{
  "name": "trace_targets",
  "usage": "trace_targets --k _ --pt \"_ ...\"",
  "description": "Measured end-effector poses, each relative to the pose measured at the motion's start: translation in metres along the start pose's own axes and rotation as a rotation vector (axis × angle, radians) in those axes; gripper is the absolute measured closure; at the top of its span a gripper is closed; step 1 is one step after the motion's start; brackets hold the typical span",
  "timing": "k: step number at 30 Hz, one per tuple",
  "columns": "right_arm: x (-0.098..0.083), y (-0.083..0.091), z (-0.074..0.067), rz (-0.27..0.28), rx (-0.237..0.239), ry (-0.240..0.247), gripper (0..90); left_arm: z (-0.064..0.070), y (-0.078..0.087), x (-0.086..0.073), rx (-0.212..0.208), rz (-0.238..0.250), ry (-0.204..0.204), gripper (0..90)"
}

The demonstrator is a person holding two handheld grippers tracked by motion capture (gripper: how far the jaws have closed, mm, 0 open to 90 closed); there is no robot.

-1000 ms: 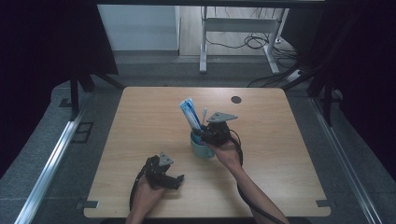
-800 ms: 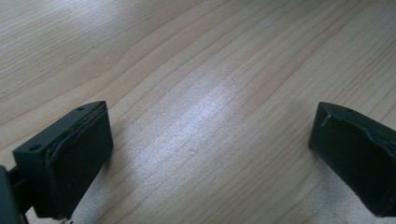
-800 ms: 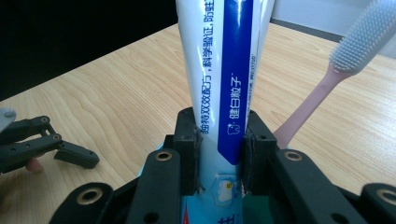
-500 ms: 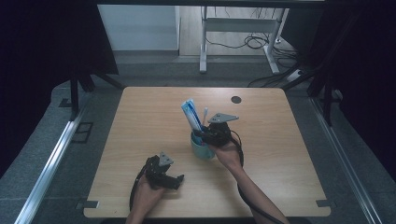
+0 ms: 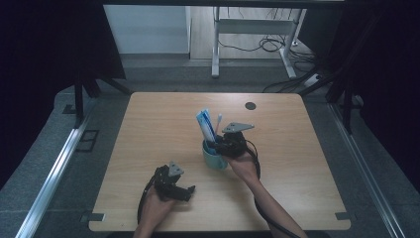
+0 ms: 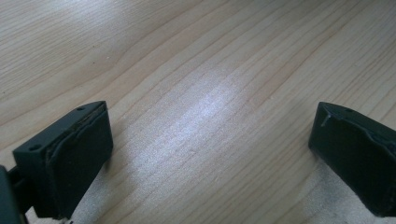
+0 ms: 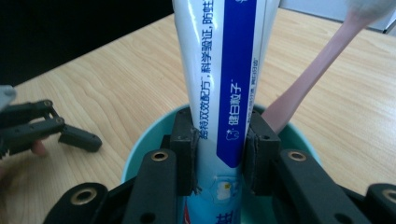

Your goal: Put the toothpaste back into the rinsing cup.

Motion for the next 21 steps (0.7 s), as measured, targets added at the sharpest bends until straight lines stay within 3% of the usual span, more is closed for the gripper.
trace_targets --k 2,11,16,21 --pt "-0.0034 -0.0021 0.0004 -0.025 -0.01 0.003 67.6 0.0 0.0 -0.0001 0.001 0.001 -0.001 0.0" --pt "-0.0043 -0.0009 0.0024 -0.022 -0.005 -0.017 66.4 0.0001 0.0 -0.0001 0.0 0.0 0.001 0.0" --pt "-0.0024 0.0007 0.0021 -0.01 0.014 -0.04 61.6 0.0001 0.0001 0.0 0.0 0.0 0.001 0.0" --pt "0.0008 0.0037 -0.0005 -0.024 0.014 -0.03 57.1 0.0001 0.0001 0.0 0.0 0.0 0.001 0.0"
Point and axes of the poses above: each handheld gripper's, and its own axes: y roughly backward along the jaws, x roughly out of its top, z roughly to its right, the point moved 3 cm from there along -y, roughly forward along the jaws, and after that the axes turned 10 degrees about x, right-handed, at the moved point
